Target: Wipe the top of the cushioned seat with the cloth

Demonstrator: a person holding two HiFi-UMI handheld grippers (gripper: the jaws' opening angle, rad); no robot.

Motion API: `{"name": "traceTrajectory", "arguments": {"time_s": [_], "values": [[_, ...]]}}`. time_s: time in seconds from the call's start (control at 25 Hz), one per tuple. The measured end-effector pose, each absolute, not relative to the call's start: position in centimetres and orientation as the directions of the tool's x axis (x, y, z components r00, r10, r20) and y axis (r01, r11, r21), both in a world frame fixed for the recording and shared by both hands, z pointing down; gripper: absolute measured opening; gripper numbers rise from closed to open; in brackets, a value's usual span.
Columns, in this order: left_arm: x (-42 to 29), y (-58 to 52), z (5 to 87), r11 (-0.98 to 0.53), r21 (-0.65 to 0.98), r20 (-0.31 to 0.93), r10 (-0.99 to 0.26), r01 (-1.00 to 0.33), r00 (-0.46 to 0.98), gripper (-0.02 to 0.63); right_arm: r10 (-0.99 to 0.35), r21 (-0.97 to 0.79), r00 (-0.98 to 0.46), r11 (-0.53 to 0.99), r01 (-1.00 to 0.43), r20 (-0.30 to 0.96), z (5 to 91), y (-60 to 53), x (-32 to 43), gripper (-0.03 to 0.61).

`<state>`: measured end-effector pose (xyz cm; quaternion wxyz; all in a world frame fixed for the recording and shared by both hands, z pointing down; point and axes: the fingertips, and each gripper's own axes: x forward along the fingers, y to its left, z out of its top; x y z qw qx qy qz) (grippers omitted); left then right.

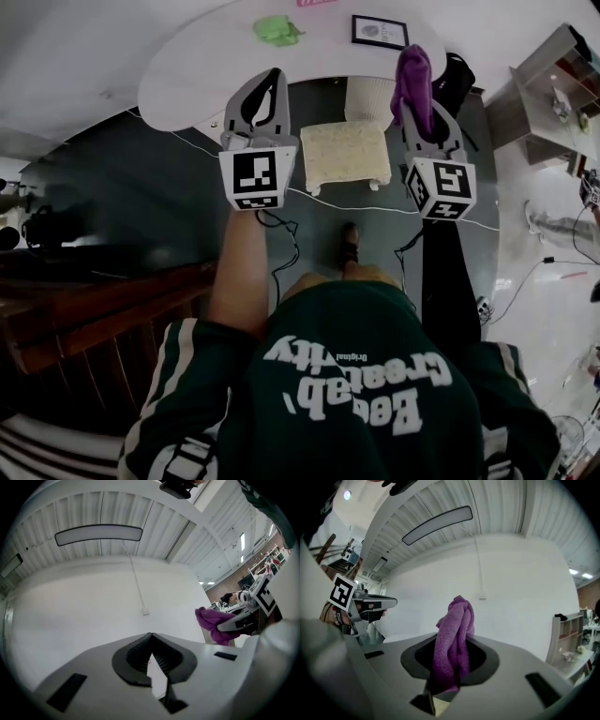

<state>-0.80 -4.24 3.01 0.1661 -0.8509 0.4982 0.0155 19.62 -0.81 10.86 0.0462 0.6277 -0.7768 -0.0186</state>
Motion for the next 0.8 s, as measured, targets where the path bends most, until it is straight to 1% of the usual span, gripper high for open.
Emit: {"name": "traceTrajectory", "arguments": {"time_s": [0.32,0.8], "values": [[0.8,-11.4,5.1,-0.421,-0.274,-0.136,-0.873,-0.865,0.468,0.015,-0.958,0.057,-0.269,0.275,-0.96,0.103,13.0,-8.9,21.2,0.103],[0.6,-15.2,7.4,-0.404,-0.31,-0.088,-0.889,-0.861,0.449,0.014,-0.941,0.006,-0.313,0.316,-0.949,0.132,15.8,-13.7,20.1,0.103]]}}
